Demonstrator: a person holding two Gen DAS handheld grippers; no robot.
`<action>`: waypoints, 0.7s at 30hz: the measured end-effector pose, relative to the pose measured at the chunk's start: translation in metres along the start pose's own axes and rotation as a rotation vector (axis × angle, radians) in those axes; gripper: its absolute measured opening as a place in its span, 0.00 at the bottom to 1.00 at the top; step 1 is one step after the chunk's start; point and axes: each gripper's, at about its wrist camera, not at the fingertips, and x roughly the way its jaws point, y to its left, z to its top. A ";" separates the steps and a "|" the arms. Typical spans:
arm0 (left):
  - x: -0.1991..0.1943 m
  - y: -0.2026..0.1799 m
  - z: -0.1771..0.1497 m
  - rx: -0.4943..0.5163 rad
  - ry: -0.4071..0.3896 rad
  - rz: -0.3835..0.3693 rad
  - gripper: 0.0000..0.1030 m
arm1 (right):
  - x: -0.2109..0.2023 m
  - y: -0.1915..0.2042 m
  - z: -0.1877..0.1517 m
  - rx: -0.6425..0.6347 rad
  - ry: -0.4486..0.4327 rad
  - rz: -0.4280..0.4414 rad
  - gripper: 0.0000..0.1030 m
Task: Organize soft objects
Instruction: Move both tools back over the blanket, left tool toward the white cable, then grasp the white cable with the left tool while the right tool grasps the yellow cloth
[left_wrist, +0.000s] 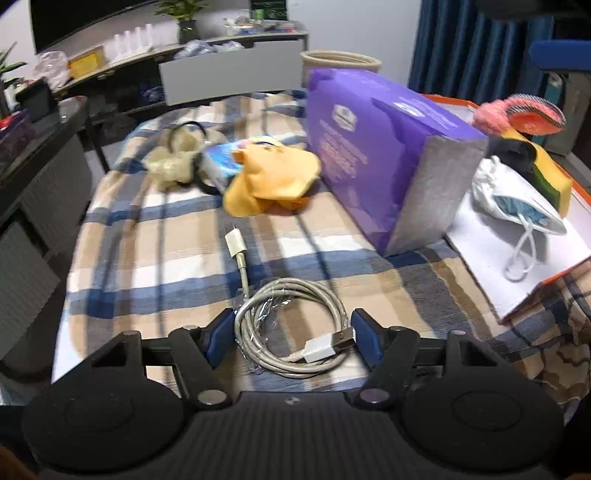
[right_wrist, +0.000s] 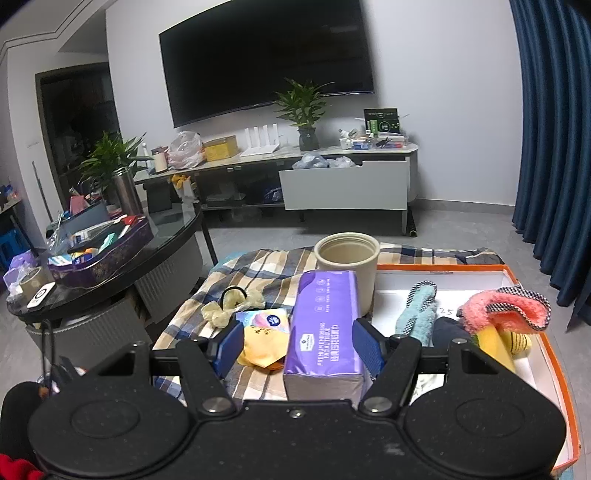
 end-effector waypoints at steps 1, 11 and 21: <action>-0.002 0.003 0.000 -0.005 -0.003 0.008 0.66 | 0.001 0.002 0.000 -0.004 0.003 0.002 0.76; -0.046 0.058 0.025 -0.143 -0.130 0.092 0.67 | 0.046 0.047 -0.012 -0.070 0.087 0.032 0.76; -0.064 0.108 0.039 -0.228 -0.167 0.144 0.67 | 0.127 0.092 -0.028 -0.062 0.149 -0.109 0.76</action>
